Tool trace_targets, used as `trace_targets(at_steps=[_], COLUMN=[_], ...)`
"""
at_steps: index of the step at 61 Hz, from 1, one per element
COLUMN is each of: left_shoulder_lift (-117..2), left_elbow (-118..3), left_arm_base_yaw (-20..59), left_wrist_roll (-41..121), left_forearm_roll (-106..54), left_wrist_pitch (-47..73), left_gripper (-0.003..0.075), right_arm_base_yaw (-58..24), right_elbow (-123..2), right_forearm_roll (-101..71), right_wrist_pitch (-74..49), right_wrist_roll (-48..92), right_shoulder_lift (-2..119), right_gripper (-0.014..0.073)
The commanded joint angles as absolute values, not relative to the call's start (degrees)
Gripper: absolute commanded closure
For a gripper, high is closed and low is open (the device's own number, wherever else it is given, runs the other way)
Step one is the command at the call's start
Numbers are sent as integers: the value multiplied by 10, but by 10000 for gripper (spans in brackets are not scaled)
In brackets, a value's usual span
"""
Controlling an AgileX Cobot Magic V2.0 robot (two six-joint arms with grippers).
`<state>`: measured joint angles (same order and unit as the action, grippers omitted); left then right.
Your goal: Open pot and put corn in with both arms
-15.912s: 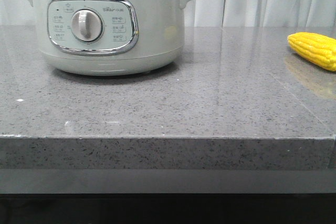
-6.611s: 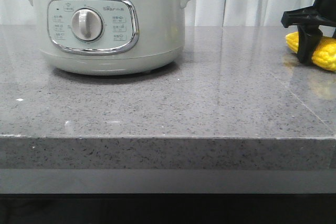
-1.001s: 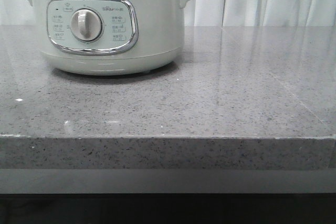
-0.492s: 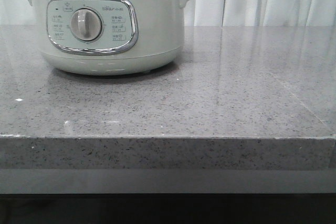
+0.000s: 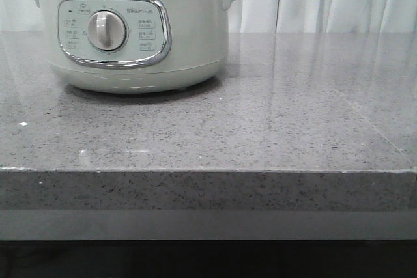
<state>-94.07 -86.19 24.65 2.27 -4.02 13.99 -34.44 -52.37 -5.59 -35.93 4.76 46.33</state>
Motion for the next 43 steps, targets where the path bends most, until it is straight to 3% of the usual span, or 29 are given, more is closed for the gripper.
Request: trace_targets(at_steps=[1, 43], left_shoulder_lift=[-923, -958], left_elbow=[-891, -891], left_arm_base_yaw=[245, 246], left_wrist_roll=[21, 20], left_forearm_roll=[-48, -72], left_wrist_pitch=[34, 23], left_gripper=[480, 480], right_arm_base_yaw=[-342, -342], right_elbow=[-538, -538], right_forearm_roll=[-60, -60], right_wrist_pitch=[-315, -315], right_wrist_roll=[49, 49], right_shoulder_lift=[458, 458], right_gripper=[52, 52])
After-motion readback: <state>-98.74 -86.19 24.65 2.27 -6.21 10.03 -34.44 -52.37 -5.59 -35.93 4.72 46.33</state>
